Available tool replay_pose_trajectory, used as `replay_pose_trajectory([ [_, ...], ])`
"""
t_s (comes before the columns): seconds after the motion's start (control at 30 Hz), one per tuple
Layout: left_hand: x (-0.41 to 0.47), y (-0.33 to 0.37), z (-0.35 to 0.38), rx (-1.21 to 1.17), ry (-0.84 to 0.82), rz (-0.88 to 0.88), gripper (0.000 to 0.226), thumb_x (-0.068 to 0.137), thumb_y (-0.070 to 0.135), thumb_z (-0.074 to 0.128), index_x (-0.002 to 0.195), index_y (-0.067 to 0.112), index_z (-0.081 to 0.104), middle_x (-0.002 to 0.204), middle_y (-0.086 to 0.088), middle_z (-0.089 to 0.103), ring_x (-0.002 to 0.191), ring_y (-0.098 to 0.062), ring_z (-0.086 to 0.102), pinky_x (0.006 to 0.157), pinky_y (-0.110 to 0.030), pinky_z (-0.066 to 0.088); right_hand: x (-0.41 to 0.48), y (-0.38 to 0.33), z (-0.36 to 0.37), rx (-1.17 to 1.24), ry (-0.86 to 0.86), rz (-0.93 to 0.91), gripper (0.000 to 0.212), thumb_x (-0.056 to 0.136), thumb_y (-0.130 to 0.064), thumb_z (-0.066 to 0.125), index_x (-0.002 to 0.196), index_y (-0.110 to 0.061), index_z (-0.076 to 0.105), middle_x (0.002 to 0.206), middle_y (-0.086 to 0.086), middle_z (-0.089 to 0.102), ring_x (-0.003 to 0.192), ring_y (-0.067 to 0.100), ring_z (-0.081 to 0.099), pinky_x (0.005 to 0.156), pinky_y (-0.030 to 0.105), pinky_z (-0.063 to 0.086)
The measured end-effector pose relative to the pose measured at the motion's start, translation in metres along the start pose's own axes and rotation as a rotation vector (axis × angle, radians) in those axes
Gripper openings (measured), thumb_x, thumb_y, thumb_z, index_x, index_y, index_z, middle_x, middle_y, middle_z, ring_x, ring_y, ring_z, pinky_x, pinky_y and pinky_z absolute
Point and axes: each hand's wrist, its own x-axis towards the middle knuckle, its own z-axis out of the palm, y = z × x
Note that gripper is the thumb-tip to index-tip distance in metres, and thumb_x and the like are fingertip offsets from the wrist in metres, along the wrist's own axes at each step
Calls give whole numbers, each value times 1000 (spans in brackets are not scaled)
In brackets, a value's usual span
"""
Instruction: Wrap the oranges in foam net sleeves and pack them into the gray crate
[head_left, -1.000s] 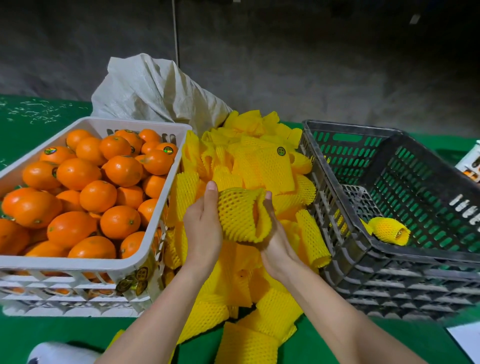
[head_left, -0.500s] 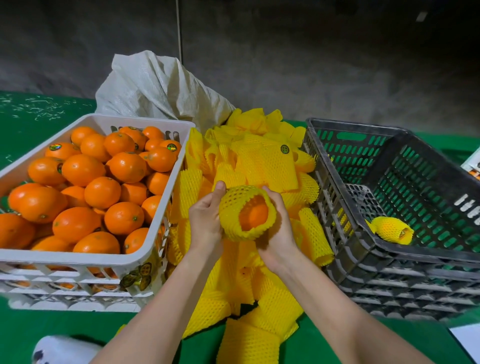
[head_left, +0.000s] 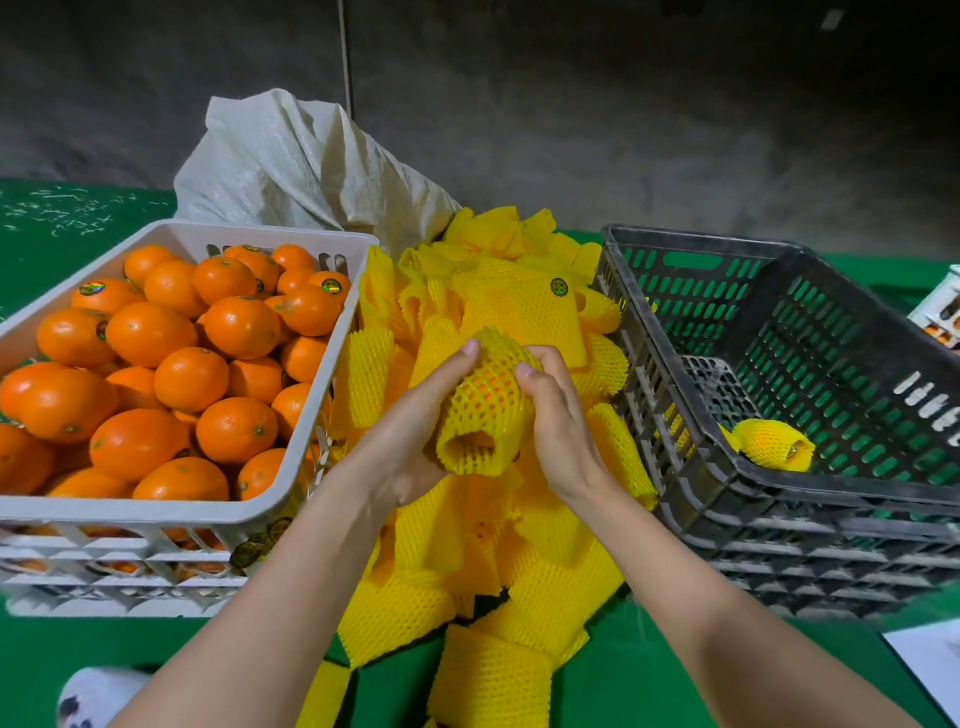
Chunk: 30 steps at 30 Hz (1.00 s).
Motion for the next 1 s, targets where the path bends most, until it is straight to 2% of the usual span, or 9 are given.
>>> replay_pose_trajectory([
  [0.17,0,-1,7,106,57,33,20,83,31,59,94,15,66,80,-5,71,71,-19,68,61,-34,55,4,-1,-6,-110,-42,-9,14,80,-36,34,85,-26,42,76,3,37,70,10,38,67,31,30],
  [0.23,0,1,12,72,115,73,16,90,26,54,92,15,65,77,-3,69,64,-16,67,52,-28,53,2,-1,-7,-107,-40,-43,17,84,-41,38,100,-37,43,99,-5,48,88,-5,46,76,18,39],
  [0.33,3,1,15,39,188,163,20,91,23,53,104,12,62,95,-8,66,82,-20,66,66,-30,53,-4,-2,-8,-13,-138,-24,36,84,-48,49,118,-52,35,133,-10,41,123,-4,39,90,14,38],
  [0.43,2,0,19,98,148,237,51,85,38,56,129,12,53,123,-6,63,111,-21,62,88,-39,52,-5,-7,-10,-56,-165,-37,47,83,-26,69,121,-36,44,126,-9,51,113,1,50,88,18,44],
  [0.6,7,2,24,434,92,281,59,75,71,24,128,48,39,114,38,51,115,9,43,100,-30,28,11,-33,-37,-123,21,-152,45,70,-5,79,103,-24,54,94,-15,55,84,-4,52,76,14,45],
  [0.73,19,-1,24,547,199,315,32,98,41,35,123,29,53,130,7,54,120,-13,47,100,-35,33,47,-62,-99,-152,350,-279,41,68,-10,79,96,-25,52,90,-11,56,78,-5,55,71,15,47],
  [0.83,29,-7,26,561,242,287,20,100,22,44,116,20,56,120,-2,59,115,-22,53,97,-37,39,76,-62,-159,-418,571,-117,40,65,-21,77,94,-28,50,85,-12,54,72,-5,54,61,13,40],
  [0.9,37,-12,28,579,252,261,19,100,14,45,114,17,56,118,-6,59,113,-25,54,97,-39,39,86,-48,-195,-850,412,167,45,64,-28,77,102,-28,53,99,-5,54,91,12,53,69,20,39],
  [1.0,51,-19,32,615,255,225,19,98,7,47,110,15,58,119,-9,58,115,-23,53,99,-39,40,86,-15,-211,-1365,-299,449,45,68,-29,77,106,-21,55,106,0,49,96,22,50,74,29,43],
])
